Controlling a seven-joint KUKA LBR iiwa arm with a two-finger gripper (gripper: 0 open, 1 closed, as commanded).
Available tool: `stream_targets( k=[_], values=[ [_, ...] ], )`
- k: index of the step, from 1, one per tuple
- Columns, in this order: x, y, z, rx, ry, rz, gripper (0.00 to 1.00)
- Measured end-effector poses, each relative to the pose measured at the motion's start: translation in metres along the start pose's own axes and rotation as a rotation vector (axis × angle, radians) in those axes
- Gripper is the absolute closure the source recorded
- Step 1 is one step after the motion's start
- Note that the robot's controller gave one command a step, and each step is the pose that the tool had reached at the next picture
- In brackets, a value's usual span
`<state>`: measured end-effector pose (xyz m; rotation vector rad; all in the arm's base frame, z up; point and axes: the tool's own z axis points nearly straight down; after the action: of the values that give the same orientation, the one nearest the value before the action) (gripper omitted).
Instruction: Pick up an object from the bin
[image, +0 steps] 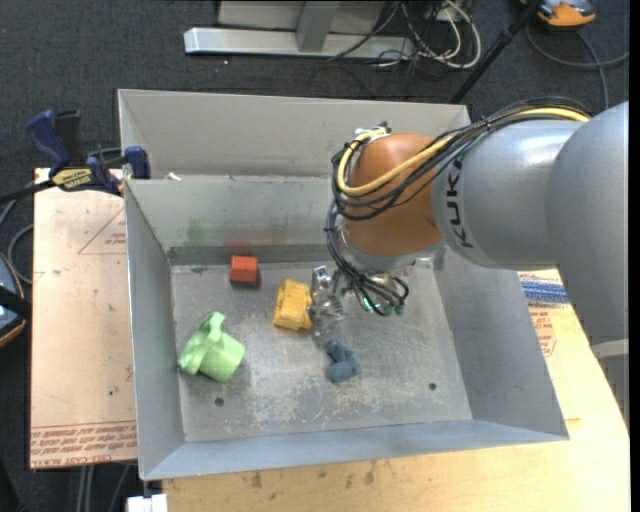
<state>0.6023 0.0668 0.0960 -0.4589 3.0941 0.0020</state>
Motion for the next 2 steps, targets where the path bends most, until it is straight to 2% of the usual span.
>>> stream_targets(
  k=[1,2],
  values=[
    [-0.032,0.03,-0.052,-0.001,0.005,0.25,0.0],
    [-0.07,0.042,0.0,0.0,0.005,0.306,0.0]
  ],
)
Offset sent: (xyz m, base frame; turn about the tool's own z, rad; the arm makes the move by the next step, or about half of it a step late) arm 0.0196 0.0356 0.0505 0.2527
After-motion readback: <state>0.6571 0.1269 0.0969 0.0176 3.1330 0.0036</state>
